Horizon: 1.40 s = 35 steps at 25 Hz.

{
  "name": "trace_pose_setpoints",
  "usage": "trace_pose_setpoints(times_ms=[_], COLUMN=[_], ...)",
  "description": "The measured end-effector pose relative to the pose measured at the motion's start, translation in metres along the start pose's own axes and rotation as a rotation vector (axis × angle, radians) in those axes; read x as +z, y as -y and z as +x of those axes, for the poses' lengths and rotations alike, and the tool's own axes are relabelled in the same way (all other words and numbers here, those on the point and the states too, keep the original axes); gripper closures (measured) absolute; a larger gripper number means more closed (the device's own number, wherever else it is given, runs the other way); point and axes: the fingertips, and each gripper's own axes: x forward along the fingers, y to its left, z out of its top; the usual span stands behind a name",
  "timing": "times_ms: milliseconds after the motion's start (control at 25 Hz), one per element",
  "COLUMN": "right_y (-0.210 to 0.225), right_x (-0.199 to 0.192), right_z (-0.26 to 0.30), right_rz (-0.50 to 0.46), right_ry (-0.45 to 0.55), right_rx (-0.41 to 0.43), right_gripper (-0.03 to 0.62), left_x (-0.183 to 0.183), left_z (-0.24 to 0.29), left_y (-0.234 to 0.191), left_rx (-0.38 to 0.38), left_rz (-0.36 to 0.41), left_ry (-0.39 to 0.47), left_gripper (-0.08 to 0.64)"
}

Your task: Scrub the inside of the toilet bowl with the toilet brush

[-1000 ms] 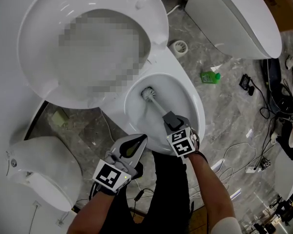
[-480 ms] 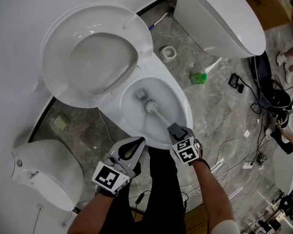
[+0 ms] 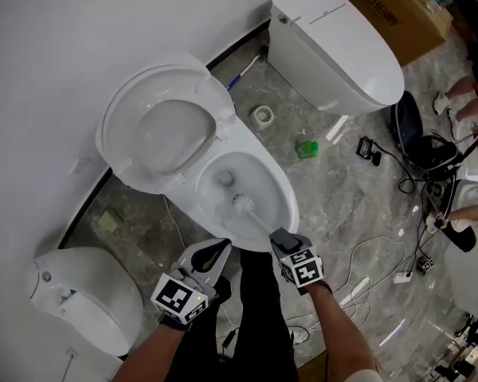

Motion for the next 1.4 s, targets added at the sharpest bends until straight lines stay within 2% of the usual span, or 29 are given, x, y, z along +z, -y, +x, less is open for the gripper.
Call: trace_pose_setpoints(times_ms=[240, 520, 760, 920, 1400], right_y=[-0.021, -0.061, -0.091, -0.112, -0.172], right_x=[0.012, 0.029, 0.042, 0.064, 0.11], right_z=[-0.102, -0.2, -0.257, -0.308, -0.45], right_rz=[0.047, 0.117, 0.115, 0.103, 0.013], right_ry=[0.055, 0.183, 0.265, 0.378, 0.659], right_rx=[0.019, 0.031, 0.01, 0.003, -0.019], right_gripper=[0.436, 0.436, 0.436, 0.436, 0.436], left_x=[0.05, 0.105, 0.14, 0.172, 0.258], left_z=[-0.029, -0.075, -0.101, -0.115, -0.164], left_y=[0.027, 0.067, 0.094, 0.111, 0.154], left_rx=[-0.004, -0.008, -0.011, -0.025, -0.036], left_rz=[-0.024, 0.015, 0.037, 0.07, 0.092], left_ry=[-0.005, 0.011, 0.041, 0.061, 0.164], left_gripper=[0.557, 0.557, 0.557, 0.557, 0.557])
